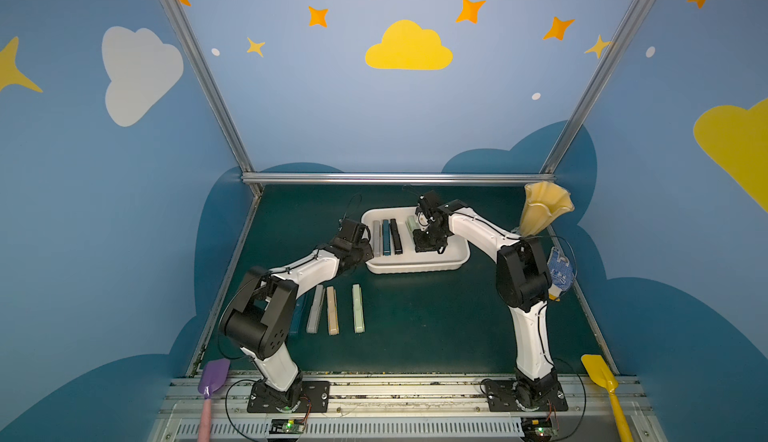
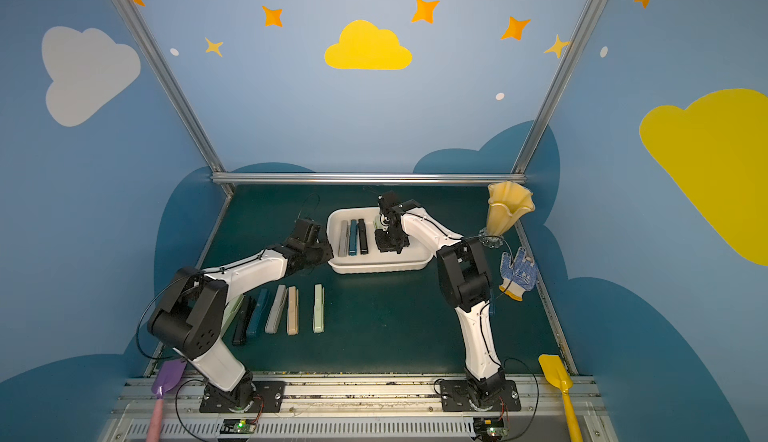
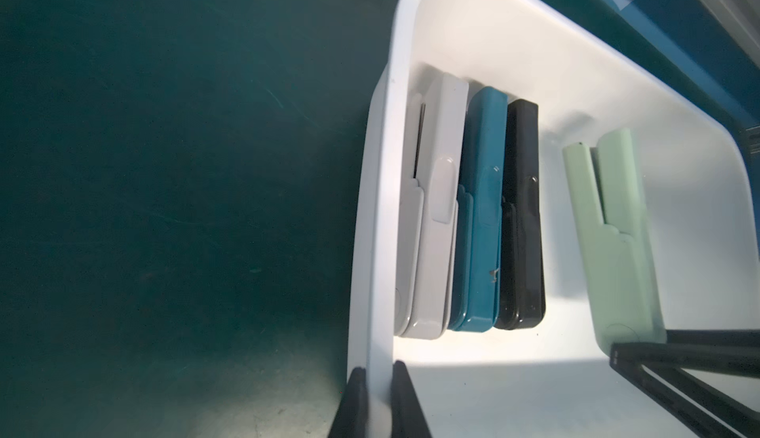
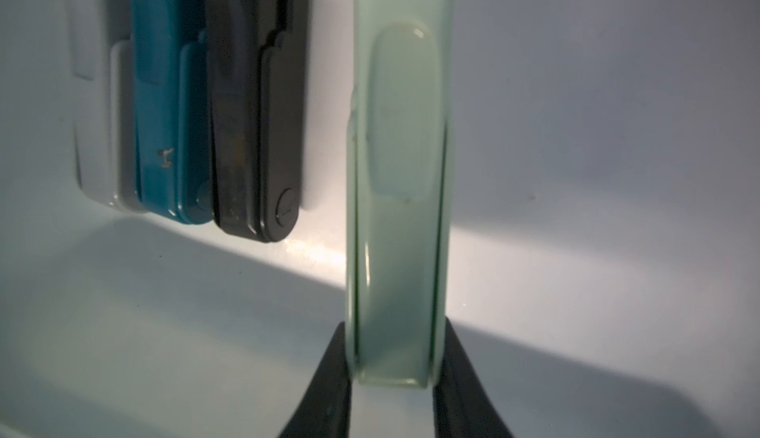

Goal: Put the pruning pliers into the storage box
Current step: Place the pruning pliers in the storage box.

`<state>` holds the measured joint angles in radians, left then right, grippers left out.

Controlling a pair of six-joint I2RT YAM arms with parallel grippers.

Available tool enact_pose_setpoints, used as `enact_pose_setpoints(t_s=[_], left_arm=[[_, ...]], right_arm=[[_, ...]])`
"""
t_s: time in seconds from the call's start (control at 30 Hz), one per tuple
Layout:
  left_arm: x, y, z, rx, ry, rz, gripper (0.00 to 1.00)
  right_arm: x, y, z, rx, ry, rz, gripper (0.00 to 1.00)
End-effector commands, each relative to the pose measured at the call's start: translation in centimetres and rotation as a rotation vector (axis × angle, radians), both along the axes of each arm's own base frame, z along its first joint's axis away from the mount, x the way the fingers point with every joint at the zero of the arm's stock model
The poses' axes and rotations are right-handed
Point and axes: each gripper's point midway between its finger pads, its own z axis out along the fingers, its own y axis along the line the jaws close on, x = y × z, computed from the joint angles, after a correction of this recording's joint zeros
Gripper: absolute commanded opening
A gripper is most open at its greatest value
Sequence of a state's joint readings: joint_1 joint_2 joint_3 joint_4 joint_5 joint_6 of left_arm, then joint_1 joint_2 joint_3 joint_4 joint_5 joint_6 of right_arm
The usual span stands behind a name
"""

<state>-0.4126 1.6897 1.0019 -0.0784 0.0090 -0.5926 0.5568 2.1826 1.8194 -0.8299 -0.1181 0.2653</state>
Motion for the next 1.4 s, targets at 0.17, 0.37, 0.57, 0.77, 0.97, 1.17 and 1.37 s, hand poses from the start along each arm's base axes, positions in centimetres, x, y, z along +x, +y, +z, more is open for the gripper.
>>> enact_pose_setpoints(t_s=[0.17,0.37,0.57,0.77,0.97,1.17,1.37], left_arm=[[0.5,0.2,1.8,-0.018,-0.053,0.029,0.11],[0.5,0.3,1.8,-0.014,-0.054,0.029,0.11],[0.4,0.3,1.8,-0.015,-0.055,0.029,0.11],[0.3,0.4,1.8,-0.01,-0.053,0.029,0.11],[0.2,0.5,1.9,-0.007,-0.055,0.03,0.11],[0.3,0.5,1.9,-0.007,-0.055,0.029,0.11],[0.3,0.4,1.5,-0.01,-0.05,0.028,0.11]], right_arm=[[0.9,1.7,-0.5,0.035,-0.005,0.002,0.07],[1.0,2.5,-1.3,0.03,0.001,0.011,0.07],[1.2,3.1,-1.8,0.033,0.004,0.006,0.07],[1.2,3.5,-2.0,0.037,0.007,0.006,0.07],[1.2,4.1,-2.1,0.049,0.008,0.001,0.08],[1.2,4.6,-2.0,0.058,0.008,-0.002,0.09],[1.0,4.9,-2.0,0.06,0.012,-0.001,0.12]])
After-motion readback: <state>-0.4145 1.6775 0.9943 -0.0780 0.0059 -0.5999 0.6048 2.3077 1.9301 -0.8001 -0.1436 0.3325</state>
